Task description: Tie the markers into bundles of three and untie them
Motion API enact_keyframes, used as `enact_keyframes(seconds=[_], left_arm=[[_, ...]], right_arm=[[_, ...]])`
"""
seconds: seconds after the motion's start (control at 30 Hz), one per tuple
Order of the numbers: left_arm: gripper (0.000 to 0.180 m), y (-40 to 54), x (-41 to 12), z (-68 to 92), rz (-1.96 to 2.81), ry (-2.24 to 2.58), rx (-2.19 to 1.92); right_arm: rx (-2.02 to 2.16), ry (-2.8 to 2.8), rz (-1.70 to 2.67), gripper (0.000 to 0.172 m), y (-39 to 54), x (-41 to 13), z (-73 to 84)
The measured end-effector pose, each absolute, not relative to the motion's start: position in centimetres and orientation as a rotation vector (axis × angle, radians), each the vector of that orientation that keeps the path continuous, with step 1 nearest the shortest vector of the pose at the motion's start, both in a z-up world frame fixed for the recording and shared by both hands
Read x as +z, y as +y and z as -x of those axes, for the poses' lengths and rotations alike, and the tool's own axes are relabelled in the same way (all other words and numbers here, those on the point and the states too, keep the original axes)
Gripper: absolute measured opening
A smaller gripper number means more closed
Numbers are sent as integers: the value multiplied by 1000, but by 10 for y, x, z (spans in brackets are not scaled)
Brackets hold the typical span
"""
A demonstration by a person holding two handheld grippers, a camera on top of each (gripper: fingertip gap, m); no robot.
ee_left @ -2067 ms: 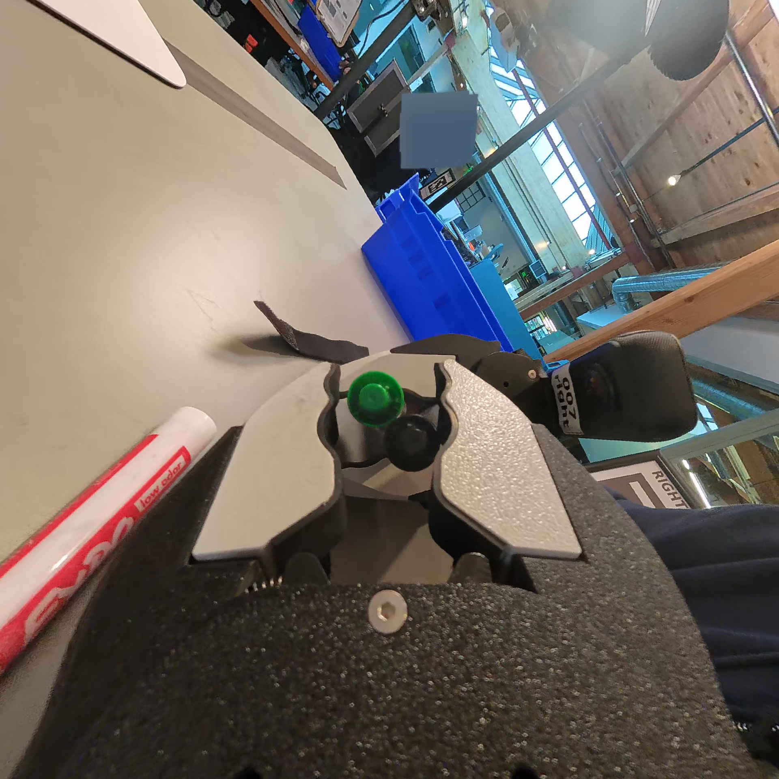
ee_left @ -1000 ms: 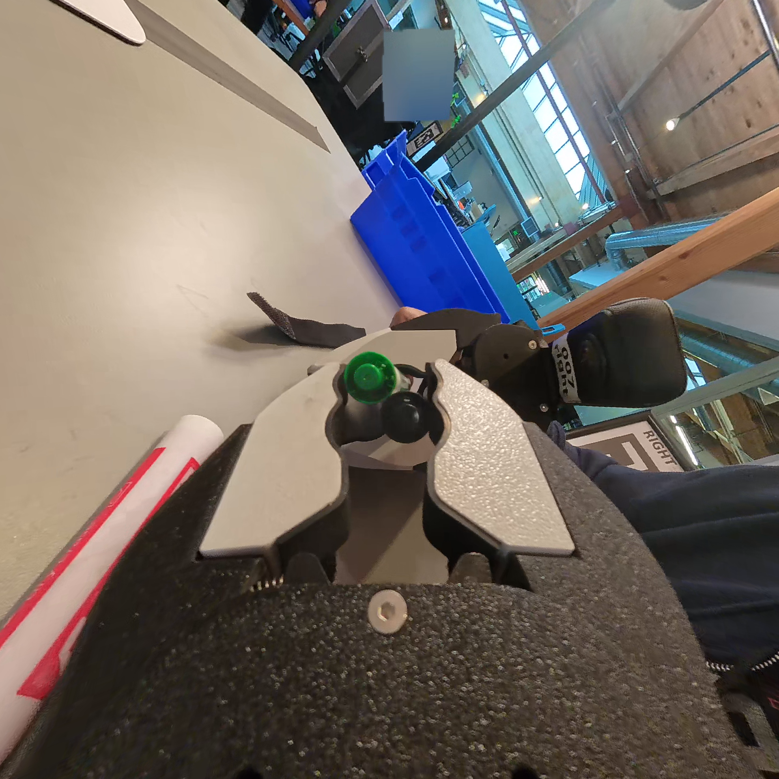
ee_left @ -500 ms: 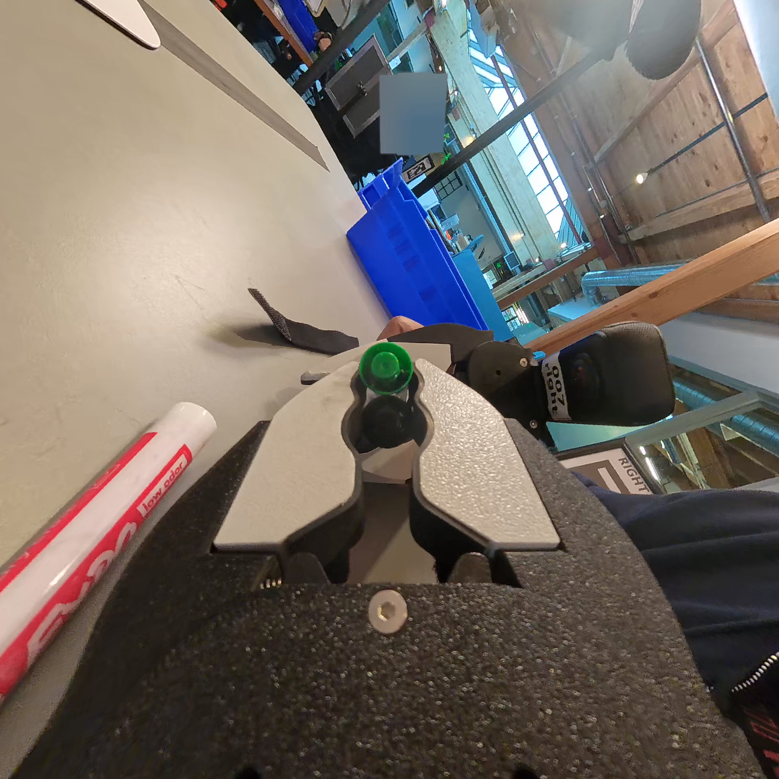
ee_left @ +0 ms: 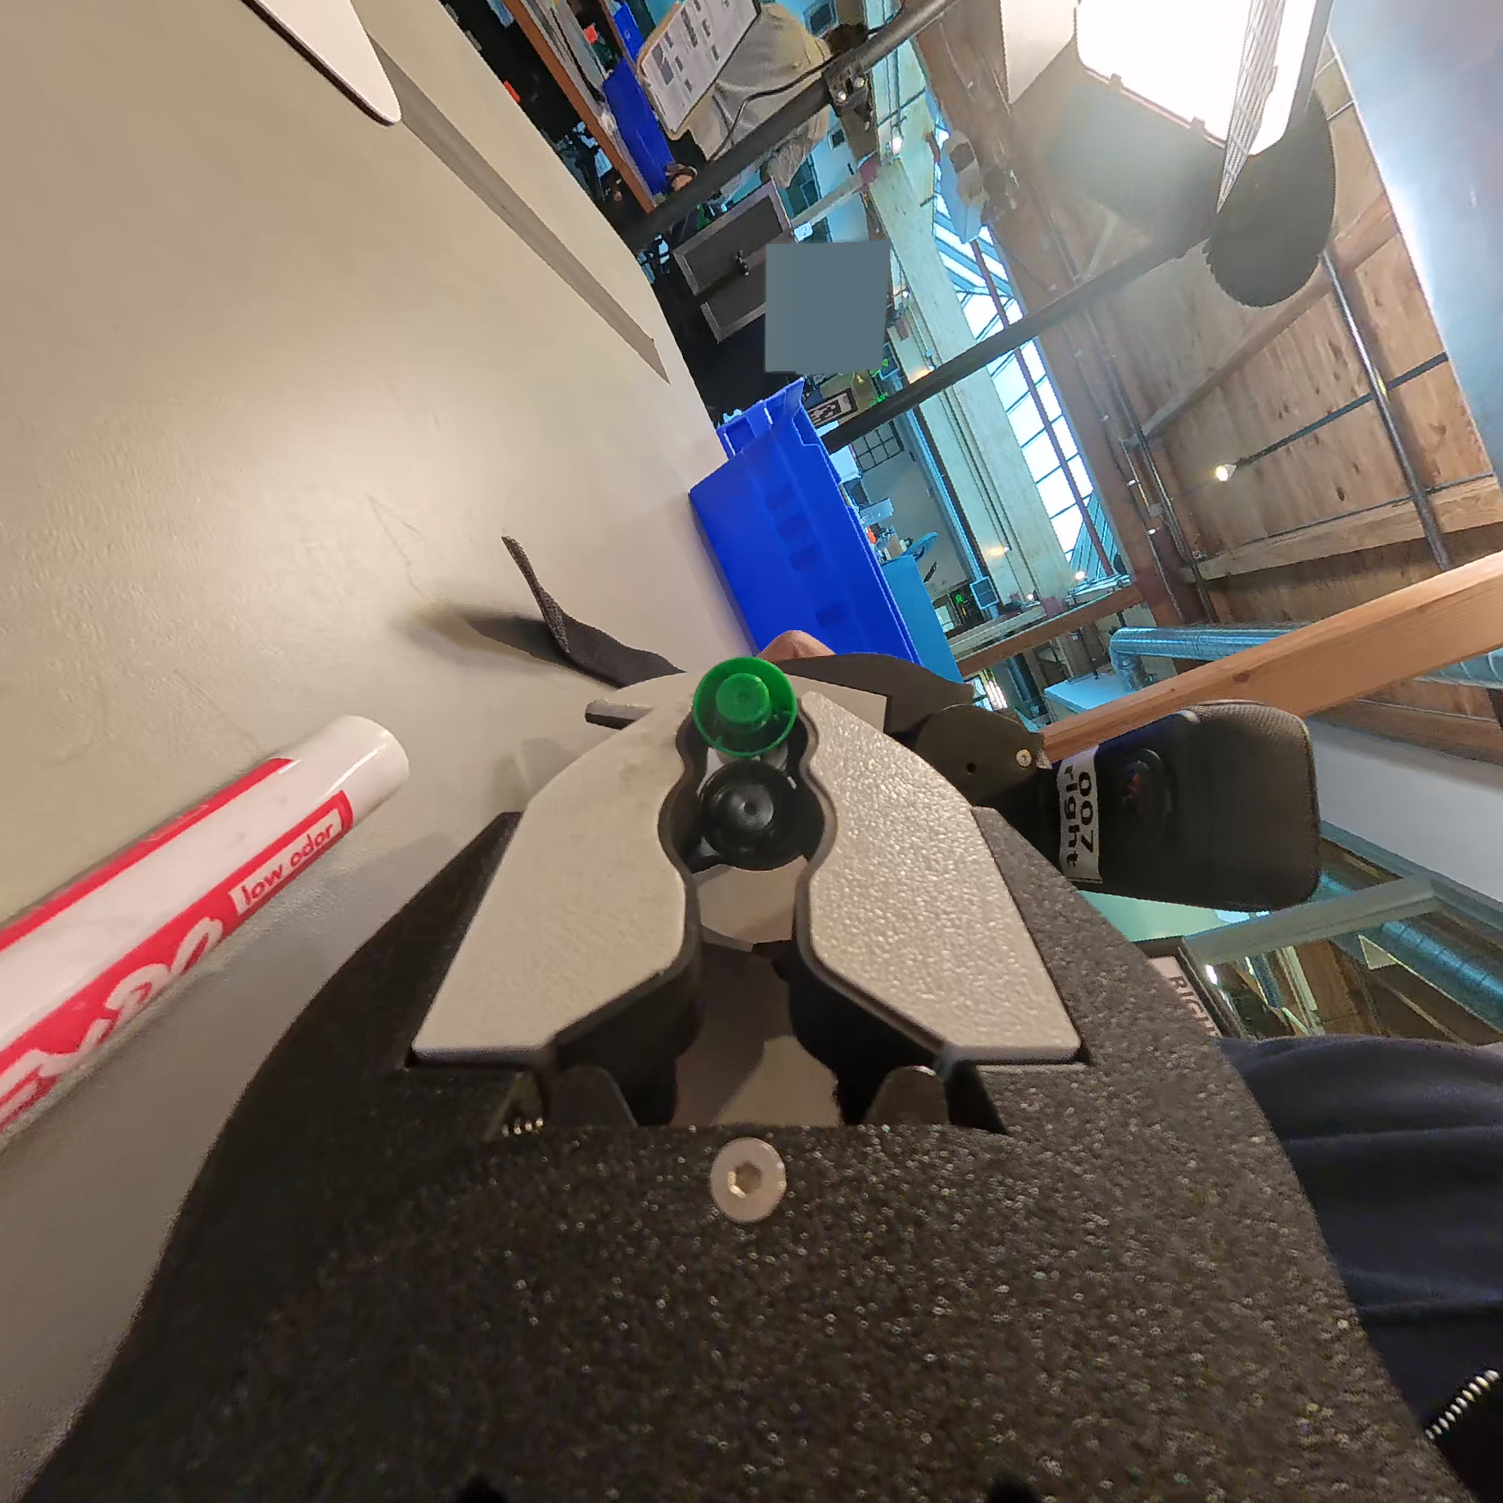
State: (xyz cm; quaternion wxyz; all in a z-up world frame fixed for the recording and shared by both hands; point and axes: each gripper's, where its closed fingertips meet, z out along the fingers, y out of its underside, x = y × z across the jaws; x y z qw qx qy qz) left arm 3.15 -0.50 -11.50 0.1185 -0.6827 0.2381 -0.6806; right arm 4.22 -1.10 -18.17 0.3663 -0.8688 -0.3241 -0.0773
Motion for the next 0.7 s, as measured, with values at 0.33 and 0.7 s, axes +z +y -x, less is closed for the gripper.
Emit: enact_keyframes(seconds=[0.33,0.7], left_arm=[[19,-6,-114,-31,1995,662,-1975],[19,-6,-119,-31,2047,575,-2009]], right_arm=[[-257,-827,2286,41,-10,-182,-43],[-284,-860,2299,41,-3,-181,-40]])
